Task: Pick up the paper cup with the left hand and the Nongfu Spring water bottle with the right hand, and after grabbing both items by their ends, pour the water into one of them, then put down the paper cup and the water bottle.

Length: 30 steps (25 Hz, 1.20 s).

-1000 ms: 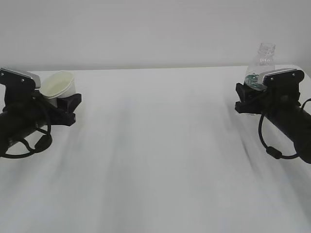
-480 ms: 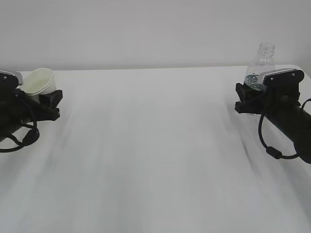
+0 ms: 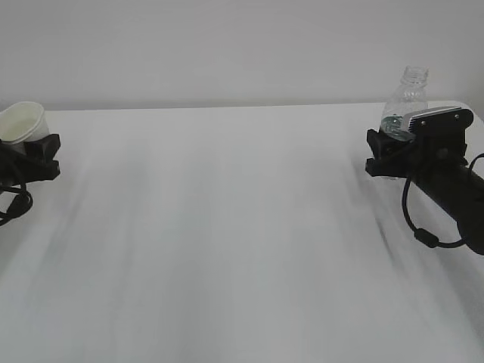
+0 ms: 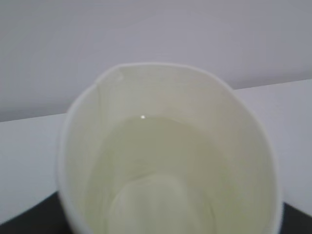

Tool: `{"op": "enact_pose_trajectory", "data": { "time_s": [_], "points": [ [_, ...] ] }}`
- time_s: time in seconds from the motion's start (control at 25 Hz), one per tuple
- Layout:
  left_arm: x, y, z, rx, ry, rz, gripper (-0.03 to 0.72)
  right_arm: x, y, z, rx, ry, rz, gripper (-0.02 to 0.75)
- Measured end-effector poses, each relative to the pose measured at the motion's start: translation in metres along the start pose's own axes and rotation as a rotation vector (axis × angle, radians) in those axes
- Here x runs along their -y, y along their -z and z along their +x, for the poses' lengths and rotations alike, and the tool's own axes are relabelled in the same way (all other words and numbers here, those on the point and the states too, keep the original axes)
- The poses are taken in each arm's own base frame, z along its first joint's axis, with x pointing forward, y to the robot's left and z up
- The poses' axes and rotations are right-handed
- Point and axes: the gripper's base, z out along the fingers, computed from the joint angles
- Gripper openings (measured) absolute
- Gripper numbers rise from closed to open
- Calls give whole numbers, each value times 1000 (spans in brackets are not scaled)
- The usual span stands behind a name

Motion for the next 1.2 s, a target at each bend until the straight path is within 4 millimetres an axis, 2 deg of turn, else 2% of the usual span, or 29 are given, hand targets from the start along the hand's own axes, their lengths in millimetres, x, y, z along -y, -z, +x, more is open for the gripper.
{"op": "enact_pose_trajectory", "data": {
  "time_s": [0.44, 0.52, 0.88, 1.2],
  "points": [
    [-3, 0, 1, 2, 3, -10, 446, -1, 0, 0, 2, 5, -11, 468],
    [-3, 0, 5, -3, 5, -9, 446, -1, 0, 0, 2, 5, -11, 468],
    [-2, -3, 46, -120, 23, -5, 446, -1, 0, 0, 2, 6, -12, 468],
    [-3, -3, 51, -136, 30, -15, 446, -1, 0, 1, 0, 7, -15, 468]
  ]
}}
